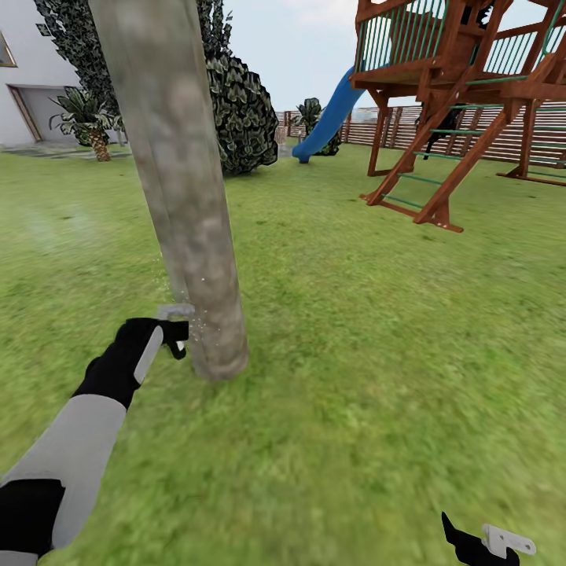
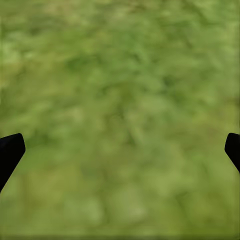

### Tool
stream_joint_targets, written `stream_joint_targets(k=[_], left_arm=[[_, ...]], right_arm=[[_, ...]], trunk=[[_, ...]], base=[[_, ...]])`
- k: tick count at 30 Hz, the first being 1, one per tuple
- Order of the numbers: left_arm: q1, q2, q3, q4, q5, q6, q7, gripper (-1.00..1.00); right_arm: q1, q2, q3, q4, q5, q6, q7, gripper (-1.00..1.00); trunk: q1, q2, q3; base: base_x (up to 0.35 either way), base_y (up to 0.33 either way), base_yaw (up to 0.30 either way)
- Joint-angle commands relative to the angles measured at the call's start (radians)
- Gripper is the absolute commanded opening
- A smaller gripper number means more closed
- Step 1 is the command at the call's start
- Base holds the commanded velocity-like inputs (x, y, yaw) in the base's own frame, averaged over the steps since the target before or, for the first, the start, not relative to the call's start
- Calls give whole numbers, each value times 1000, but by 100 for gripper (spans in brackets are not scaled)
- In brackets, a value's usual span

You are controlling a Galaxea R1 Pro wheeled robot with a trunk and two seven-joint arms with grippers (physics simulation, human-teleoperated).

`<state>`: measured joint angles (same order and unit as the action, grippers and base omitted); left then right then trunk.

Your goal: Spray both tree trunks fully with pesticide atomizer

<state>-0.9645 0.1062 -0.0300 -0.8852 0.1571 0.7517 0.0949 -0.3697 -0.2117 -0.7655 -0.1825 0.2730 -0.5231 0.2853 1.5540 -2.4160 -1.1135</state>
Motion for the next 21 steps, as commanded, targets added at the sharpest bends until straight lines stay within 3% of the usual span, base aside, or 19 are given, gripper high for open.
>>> stream_joint_targets(k=[1,3,5,6,8,10,12,15,20,21], left_arm=[[-14,-42,-1,-1,-13,50,0,-100],[-36,-89,-2,-7,-17,82,0,-100],[-58,-93,-1,-13,-13,99,0,-100],[-69,-83,2,-14,-14,125,0,-100],[-99,-24,7,-14,-6,155,-3,-100],[-115,7,5,-14,6,160,-4,-100],[-118,2,0,-14,12,168,-10,-100],[-125,-7,-2,-16,10,222,-81,-100],[-139,45,1,-13,11,231,-101,-100],[-138,40,-4,-13,11,232,-121,-100]], right_arm=[[0,0,0,0,0,0,0,100],[0,0,0,0,0,0,0,100],[0,0,0,0,0,0,0,100],[0,0,0,0,0,0,0,100],[0,0,0,0,0,0,0,100],[0,0,0,0,0,0,0,100],[0,0,0,0,0,0,0,100],[0,0,0,0,0,0,0,100],[0,0,0,1,0,0,0,100],[0,0,0,1,1,0,0,100]], trunk=[[0,0,0],[0,0,0],[0,0,0],[0,0,0],[0,0,0],[0,0,0],[0,0,0],[0,0,0],[0,0,0],[0,0,0]], base=[[0,0,0],[0,0,0],[0,0,0],[0,0,0],[0,0,0],[0,0,0],[0,0,0],[0,0,0],[0,0,0],[0,0,0]])
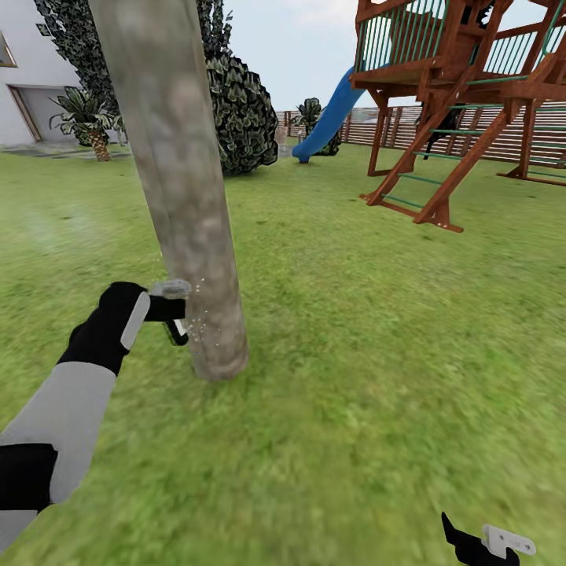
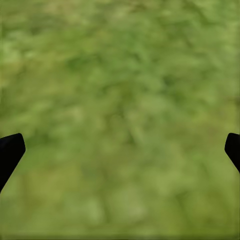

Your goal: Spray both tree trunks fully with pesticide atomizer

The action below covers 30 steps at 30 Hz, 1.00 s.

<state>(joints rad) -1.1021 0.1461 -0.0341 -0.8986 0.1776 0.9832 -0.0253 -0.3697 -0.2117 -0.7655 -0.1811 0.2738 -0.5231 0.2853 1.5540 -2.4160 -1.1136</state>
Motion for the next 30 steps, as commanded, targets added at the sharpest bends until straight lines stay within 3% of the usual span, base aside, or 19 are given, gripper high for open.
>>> stream_joint_targets(k=[1,3,5,9,12,15,17,19,21,22,24,25,27,30], left_arm=[[1,-33,-39,0,-10,1,-31,-100],[2,-80,-90,0,-11,2,-46,-100],[7,-105,-105,0,-10,1,-49,-100],[28,-92,-104,8,-16,-4,-51,-100],[111,-92,-106,15,-22,-24,-49,-100],[197,-92,-104,25,-22,-139,-38,-100],[213,-91,-103,67,-22,-194,-32,-100],[215,-95,-101,157,-23,-323,-11,-100],[217,-110,-100,239,-12,-447,109,-100],[217,-132,-98,266,-12,-501,153,-100],[217,-151,-95,316,-11,-554,208,-100],[216,-155,-93,376,-3,-615,241,-100],[223,-154,-93,495,27,-717,252,-100],[237,-148,-95,523,35,-769,243,-100]], right_arm=[[0,0,0,0,3,0,0,100],[0,0,0,0,4,0,0,100],[0,0,0,0,4,0,0,100],[0,0,0,0,5,0,0,100],[0,0,0,0,5,0,0,100],[0,1,0,0,5,0,0,100],[0,1,0,0,5,0,0,100],[0,2,0,0,5,0,0,100],[0,1,0,0,5,0,0,100],[0,1,0,0,5,0,0,100],[0,1,0,0,5,0,0,100],[0,0,-1,-1,4,0,0,100],[0,-1,-1,-2,4,0,0,100],[0,-2,-1,-1,5,0,0,100]], trunk=[[0,0,0],[0,0,0],[0,0,0],[0,0,0],[0,0,0],[0,0,0],[0,0,0],[0,0,0],[0,0,0],[0,0,0],[0,0,0],[0,0,0],[0,0,0],[0,0,0]], base=[[0,0,0],[0,0,0],[0,0,0],[0,0,0],[0,0,0],[0,0,0],[0,0,0],[0,0,0],[0,0,0],[0,0,0],[0,0,0],[0,0,0],[0,0,0],[0,0,0]])
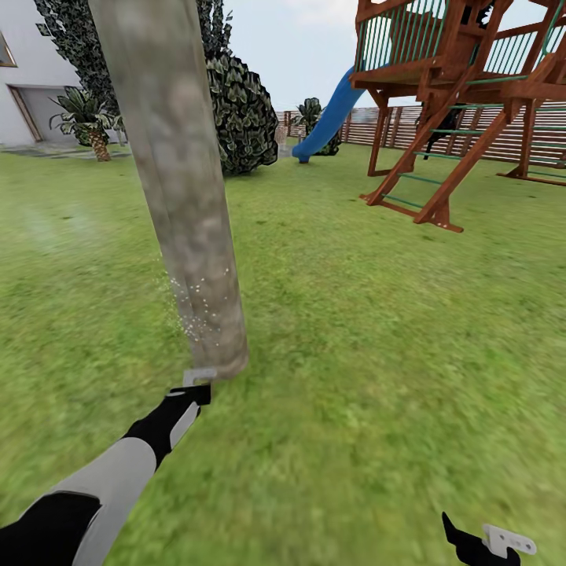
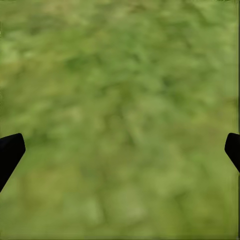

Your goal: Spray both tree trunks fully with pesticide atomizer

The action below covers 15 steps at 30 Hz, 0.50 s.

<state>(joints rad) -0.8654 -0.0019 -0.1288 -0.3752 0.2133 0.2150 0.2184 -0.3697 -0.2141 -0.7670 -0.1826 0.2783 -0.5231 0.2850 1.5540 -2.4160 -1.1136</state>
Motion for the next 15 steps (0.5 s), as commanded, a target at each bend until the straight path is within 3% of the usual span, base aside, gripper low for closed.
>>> stream_joint_targets(k=[1,8,15], left_arm=[[1,0,-1,4,0,-2,-2,-100],[2,0,-1,11,-1,-2,6,-100],[2,-7,-2,12,0,-1,4,-100]], right_arm=[[0,0,0,0,0,0,0,100],[0,2,2,2,1,0,0,100],[0,2,2,2,1,0,0,100]], trunk=[[0,0,0],[0,0,0],[0,0,-2]], base=[[0,0,0],[69,-180,22],[114,-263,254]])
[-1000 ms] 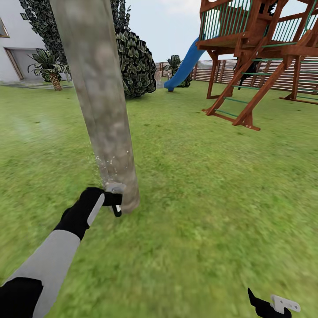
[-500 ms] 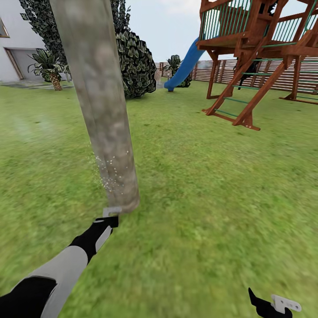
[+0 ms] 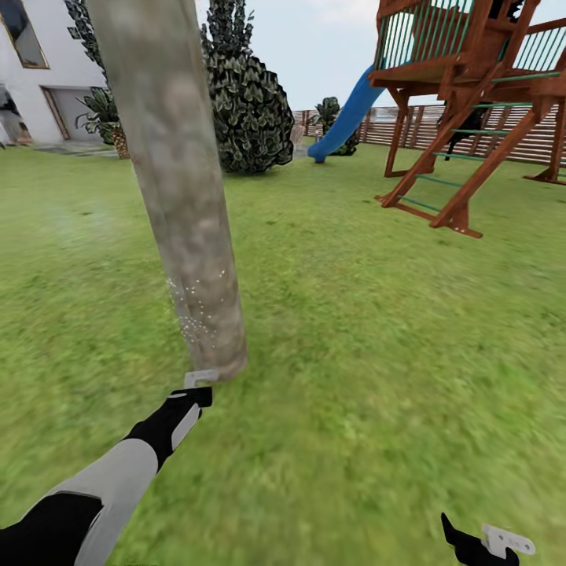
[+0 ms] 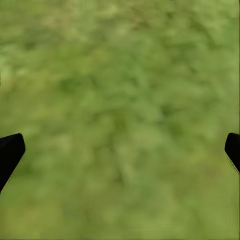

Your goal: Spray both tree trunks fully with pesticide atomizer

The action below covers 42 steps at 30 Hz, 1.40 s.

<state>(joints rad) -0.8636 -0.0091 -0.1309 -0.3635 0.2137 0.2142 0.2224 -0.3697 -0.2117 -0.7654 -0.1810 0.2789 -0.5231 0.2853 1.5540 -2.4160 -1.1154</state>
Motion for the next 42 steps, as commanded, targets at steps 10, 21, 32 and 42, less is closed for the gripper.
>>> stream_joint_targets(k=[10,21,32,42], left_arm=[[0,-2,-1,0,-2,1,0,-100],[0,-3,-1,0,-2,0,2,-100],[0,-3,-3,0,-2,-1,2,-100],[35,-1,-1,-14,-3,10,3,-100]], right_arm=[[0,0,0,0,-1,0,0,100],[0,0,0,0,-1,0,0,100],[0,0,0,0,-1,0,0,100],[0,0,-1,-2,-1,0,0,100]], trunk=[[0,0,0],[0,0,5],[0,0,11],[0,0,12]], base=[[229,-188,52],[169,-228,180],[53,-263,223],[0,-273,109]])
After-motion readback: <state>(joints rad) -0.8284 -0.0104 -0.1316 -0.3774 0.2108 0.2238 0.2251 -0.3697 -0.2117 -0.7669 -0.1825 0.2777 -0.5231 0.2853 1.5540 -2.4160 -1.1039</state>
